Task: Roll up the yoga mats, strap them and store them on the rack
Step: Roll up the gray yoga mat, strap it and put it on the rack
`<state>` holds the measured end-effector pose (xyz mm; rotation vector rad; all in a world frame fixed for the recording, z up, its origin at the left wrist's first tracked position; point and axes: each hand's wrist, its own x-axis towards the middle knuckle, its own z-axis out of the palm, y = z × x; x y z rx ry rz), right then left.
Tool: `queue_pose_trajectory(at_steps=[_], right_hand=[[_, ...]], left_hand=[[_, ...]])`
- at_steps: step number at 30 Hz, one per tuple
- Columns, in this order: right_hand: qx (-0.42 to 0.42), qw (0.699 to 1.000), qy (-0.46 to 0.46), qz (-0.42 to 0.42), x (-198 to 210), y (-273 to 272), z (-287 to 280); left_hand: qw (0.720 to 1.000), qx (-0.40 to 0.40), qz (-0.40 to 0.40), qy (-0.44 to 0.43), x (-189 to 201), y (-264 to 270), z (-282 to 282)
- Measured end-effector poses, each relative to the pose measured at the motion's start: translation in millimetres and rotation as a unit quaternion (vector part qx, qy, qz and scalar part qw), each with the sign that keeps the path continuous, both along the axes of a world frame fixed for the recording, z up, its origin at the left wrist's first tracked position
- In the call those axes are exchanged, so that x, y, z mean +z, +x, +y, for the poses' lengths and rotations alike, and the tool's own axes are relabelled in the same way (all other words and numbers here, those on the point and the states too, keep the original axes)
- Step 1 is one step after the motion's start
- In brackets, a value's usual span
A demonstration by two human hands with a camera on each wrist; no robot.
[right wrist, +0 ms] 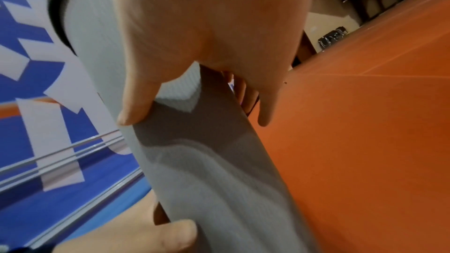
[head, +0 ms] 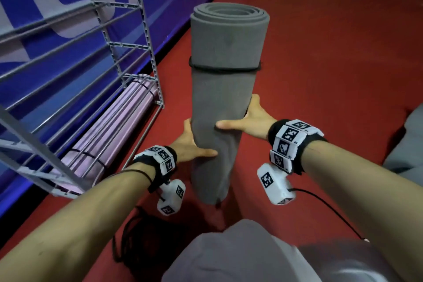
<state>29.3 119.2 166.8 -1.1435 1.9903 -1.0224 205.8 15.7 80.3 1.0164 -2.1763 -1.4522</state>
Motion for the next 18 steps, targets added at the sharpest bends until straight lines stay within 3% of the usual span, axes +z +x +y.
queue_pose_trajectory(at_steps=[5, 9, 13, 15, 18], right_hand=[[0.000, 0.998, 0.058, -0.025, -21.3, -6.1, -1.7], [-0.061, 0.992, -0.036, -0.104, 4.3, -1.7, -5.6], [-0.104, 0.957, -0.146, -0.228, 36.0, -11.0, -16.4], [-0.108, 0.972, -0.124, -0.168, 37.2, -25.0, -8.8], [-0.120, 0.992, 0.008, 0.030, 22.9, -47.6, 22.4]], left_hand=[[1.000, 0.012, 0.025, -0.007, -29.2, -4.3, 0.3], [0.994, 0.068, 0.082, 0.025, -14.1, -15.9, -8.1], [0.966, 0.129, 0.200, 0.103, 14.3, -29.9, -17.2], [0.936, 0.155, 0.255, 0.185, 22.8, -35.0, -18.5], [0.883, 0.146, 0.311, 0.321, 34.7, -38.8, -14.9]])
